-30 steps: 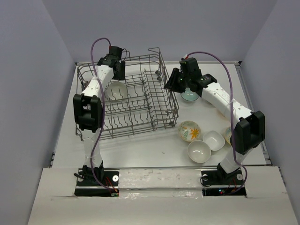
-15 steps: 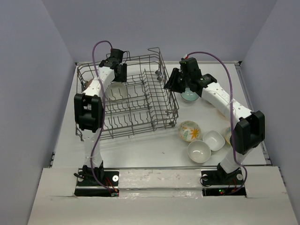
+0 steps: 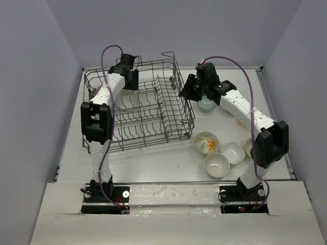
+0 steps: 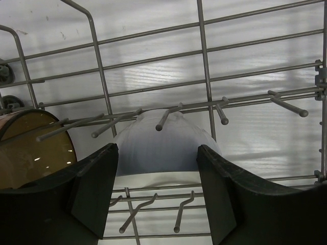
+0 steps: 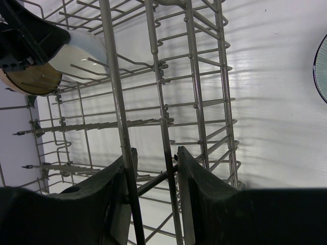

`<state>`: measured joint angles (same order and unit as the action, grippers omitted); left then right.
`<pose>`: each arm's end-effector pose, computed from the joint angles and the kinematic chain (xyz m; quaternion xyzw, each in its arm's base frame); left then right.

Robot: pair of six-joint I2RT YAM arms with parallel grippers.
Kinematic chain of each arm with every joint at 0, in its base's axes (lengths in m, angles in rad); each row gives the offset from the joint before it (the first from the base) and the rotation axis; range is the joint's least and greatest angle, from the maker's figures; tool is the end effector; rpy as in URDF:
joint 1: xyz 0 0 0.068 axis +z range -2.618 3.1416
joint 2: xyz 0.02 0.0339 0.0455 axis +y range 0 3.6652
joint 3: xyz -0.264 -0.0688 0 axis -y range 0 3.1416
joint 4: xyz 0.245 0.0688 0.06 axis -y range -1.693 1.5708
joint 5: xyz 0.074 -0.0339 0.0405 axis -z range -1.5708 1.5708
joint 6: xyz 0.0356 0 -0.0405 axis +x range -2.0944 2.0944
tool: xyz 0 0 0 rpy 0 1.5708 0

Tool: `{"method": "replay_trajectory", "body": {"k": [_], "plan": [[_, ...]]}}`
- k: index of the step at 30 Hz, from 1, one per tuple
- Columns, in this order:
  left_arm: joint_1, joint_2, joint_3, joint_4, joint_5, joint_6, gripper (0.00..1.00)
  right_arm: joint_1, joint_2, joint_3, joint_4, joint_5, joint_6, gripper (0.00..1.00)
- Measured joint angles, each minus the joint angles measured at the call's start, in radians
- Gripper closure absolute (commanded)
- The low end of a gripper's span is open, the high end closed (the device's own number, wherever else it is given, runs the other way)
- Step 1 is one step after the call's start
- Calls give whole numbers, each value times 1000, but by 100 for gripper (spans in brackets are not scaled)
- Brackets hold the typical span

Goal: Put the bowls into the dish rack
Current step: Pick up the bowl from the dish rack.

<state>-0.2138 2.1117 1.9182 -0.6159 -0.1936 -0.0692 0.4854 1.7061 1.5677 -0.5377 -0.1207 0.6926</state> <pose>0.4735 -0.0958 0.2727 0.0309 0.9242 0.0367 0.3788 0.3446 0.1866 0.3323 0.0671 0.8978 0.2851 0.3288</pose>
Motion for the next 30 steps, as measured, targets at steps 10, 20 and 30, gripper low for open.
{"method": "replay_trajectory", "body": {"k": [10,20,30], "plan": [[0,-61,-66,0,52,10,28,0,0,0,0,0,-1,88],[-1,-143,-163,8,95,44,28,0,0,0,-1,1,-1,88],[-3,-145,-172,22,96,54,27,0,-2,0,-1,8,-6,88]]}}
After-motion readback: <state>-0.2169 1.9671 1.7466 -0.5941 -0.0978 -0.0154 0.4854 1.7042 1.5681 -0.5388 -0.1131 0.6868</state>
